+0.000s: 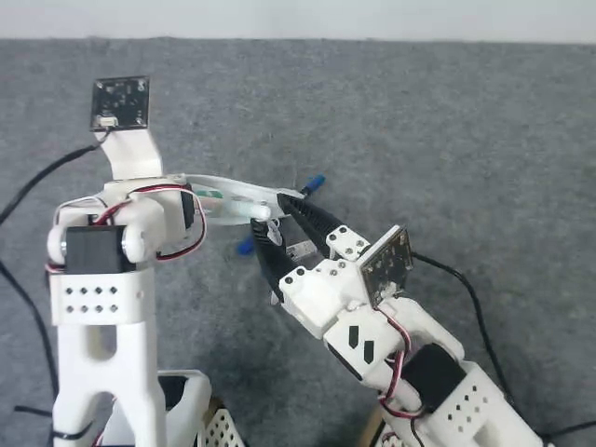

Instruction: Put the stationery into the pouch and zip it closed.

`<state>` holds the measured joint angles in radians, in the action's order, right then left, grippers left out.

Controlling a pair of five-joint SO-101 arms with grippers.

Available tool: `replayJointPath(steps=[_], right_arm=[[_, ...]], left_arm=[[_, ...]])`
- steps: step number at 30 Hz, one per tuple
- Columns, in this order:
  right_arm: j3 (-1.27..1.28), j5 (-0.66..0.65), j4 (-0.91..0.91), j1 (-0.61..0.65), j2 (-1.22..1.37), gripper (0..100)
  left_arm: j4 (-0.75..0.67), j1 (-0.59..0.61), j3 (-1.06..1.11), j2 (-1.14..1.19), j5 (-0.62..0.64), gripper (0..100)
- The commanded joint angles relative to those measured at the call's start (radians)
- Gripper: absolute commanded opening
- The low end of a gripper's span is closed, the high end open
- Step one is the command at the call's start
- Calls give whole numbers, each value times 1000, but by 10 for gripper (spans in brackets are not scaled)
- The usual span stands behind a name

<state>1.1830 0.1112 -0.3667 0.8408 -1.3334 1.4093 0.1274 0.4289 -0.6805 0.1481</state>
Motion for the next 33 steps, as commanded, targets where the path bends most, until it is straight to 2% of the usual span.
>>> replayJointPath(steps=[1, 6, 13, 17, 21, 23, 30, 33], right_arm=[[-68, 14, 4, 10, -21, 140], [-48, 83, 67, 10, -7, 139], [-48, 87, 186, 10, 140, 133], [-48, 81, 214, 4, 151, 0], [-66, 43, 176, 4, 151, 3], [-110, 5, 117, 4, 151, 6], [-354, -8, -111, 1, 162, 6], [-404, -123, -134, -7, 165, 6]], left_arm=[[-34, -2, 1, -5, 12, 12], [-34, -2, 1, -5, 12, 12], [-34, -2, 1, -3, 11, 12], [-34, -2, 1, -3, 11, 12], [-34, -2, 1, -3, 11, 12], [-34, -2, 1, -3, 11, 12], [-34, -2, 1, -6, 11, 12], [-34, -2, 1, -6, 11, 12]])
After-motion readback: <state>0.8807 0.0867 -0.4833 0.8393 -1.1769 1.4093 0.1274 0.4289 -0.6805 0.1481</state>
